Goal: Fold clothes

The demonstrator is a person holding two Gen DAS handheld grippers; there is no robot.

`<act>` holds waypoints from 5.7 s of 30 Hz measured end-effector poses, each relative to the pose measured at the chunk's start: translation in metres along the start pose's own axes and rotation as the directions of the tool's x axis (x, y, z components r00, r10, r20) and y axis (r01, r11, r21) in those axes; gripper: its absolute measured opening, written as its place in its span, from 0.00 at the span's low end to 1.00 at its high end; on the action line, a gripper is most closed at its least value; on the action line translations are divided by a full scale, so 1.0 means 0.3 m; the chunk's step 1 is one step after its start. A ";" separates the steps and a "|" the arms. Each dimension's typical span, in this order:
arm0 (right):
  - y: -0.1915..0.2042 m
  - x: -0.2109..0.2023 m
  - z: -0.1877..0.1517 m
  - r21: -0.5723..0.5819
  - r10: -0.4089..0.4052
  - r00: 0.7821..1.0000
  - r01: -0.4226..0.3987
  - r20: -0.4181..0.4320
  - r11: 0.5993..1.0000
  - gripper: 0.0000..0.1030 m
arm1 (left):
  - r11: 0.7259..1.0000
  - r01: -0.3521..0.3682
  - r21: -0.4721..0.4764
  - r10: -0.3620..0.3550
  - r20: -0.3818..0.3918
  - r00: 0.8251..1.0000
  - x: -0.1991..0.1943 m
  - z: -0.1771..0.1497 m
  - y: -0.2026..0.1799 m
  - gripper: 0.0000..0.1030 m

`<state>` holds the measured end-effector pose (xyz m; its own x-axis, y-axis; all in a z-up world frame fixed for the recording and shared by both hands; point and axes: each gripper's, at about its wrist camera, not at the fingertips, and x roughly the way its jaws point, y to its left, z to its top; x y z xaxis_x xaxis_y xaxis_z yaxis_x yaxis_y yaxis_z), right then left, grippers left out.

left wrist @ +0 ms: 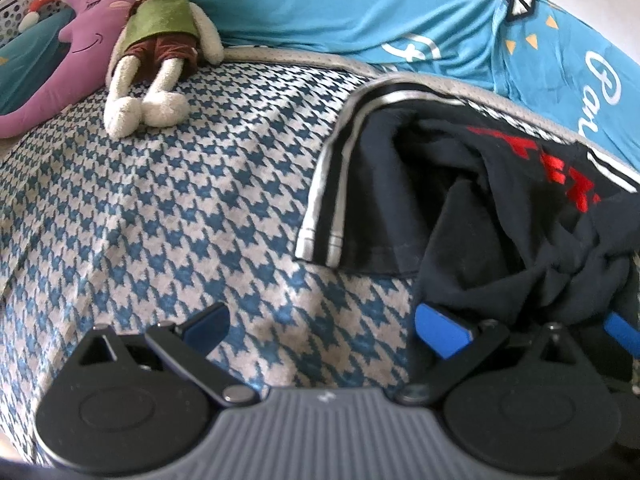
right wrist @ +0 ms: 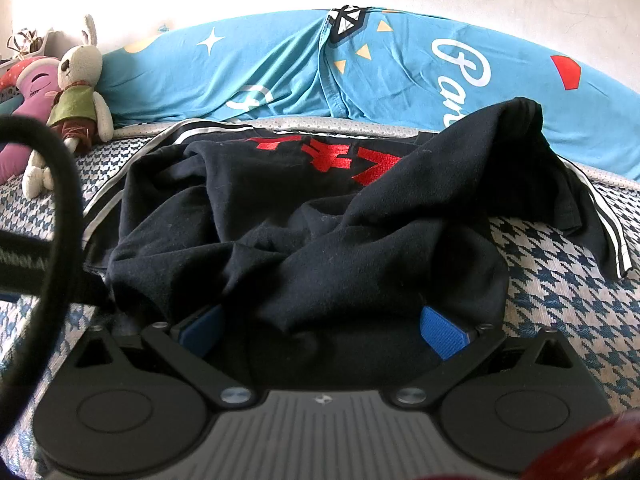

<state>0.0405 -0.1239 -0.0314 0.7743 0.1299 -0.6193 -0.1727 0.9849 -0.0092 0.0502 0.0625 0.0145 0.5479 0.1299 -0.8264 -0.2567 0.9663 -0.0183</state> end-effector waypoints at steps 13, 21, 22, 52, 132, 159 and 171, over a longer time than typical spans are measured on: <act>-0.001 -0.001 0.001 -0.003 -0.001 1.000 0.001 -0.003 1.000 1.00 | 1.000 -0.017 -0.007 0.017 -0.013 1.000 -0.030 0.007 0.026 1.00; -0.021 -0.088 0.044 0.025 -0.029 0.993 0.032 -0.116 0.999 0.97 | 0.997 -0.052 0.064 0.051 0.020 0.999 -0.089 -0.024 0.002 1.00; -0.029 -0.114 0.051 0.038 -0.034 0.994 0.038 -0.100 0.999 0.97 | 0.996 -0.057 0.069 0.055 0.022 0.998 -0.096 -0.029 0.000 1.00; -0.044 -0.312 0.130 0.015 0.004 1.000 -0.004 -0.002 1.000 0.35 | 0.974 -0.132 0.182 0.077 0.282 0.956 -0.250 -0.172 -0.097 0.95; 0.364 -0.344 0.049 -0.148 0.720 0.674 -0.739 -0.165 0.657 0.15 | 0.972 -0.211 -0.104 0.234 0.316 0.920 -0.033 0.349 0.293 0.23; -0.111 -0.237 0.250 0.147 0.215 0.976 -0.219 0.042 0.965 0.29 | 0.993 -0.019 0.118 -0.011 0.247 0.969 -0.090 0.138 0.049 0.91; -0.227 -0.149 0.324 0.188 0.094 0.994 -0.103 0.054 0.977 0.33 | 0.985 -0.014 0.172 -0.020 0.193 0.981 -0.060 0.107 -0.039 0.93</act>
<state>0.0769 -0.1855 0.0733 0.7865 0.2283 -0.5739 -0.1337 0.9701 0.2026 0.0688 0.0561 0.0476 0.6962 0.1511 -0.7018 -0.1234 0.9882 0.0903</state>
